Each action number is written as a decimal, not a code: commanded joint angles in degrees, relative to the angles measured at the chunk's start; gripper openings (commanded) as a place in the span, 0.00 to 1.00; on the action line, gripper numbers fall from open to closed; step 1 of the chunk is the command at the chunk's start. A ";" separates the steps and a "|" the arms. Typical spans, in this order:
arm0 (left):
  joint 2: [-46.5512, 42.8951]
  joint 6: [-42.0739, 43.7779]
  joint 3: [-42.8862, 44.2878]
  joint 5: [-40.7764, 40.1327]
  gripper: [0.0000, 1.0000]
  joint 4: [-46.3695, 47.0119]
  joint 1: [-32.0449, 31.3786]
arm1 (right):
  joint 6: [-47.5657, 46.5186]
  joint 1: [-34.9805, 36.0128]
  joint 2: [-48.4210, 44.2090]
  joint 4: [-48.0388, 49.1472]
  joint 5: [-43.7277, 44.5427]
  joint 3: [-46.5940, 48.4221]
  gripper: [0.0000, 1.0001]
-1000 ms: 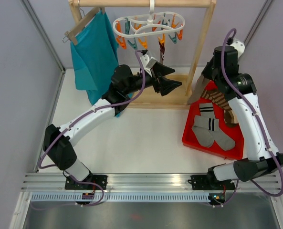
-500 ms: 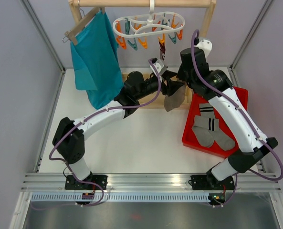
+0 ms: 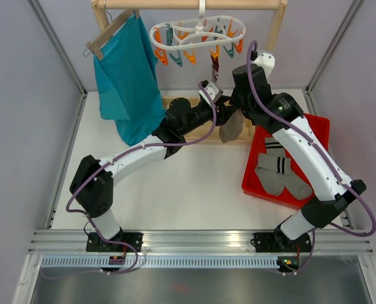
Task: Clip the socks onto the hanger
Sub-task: Pick up the sock from the bin.
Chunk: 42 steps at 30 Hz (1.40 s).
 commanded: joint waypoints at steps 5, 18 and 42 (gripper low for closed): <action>-1.16 1.71 -0.04 2.85 0.45 3.05 -0.03 | -0.28 0.64 0.88 0.13 2.33 2.14 0.00; -1.95 2.06 -0.65 3.64 0.02 1.82 -0.12 | -0.28 0.99 1.23 0.57 1.98 2.31 0.01; -14.96 12.25 -12.60 -8.66 0.02 -2.66 0.50 | -9.33 0.12 -2.01 7.42 -3.89 1.37 0.64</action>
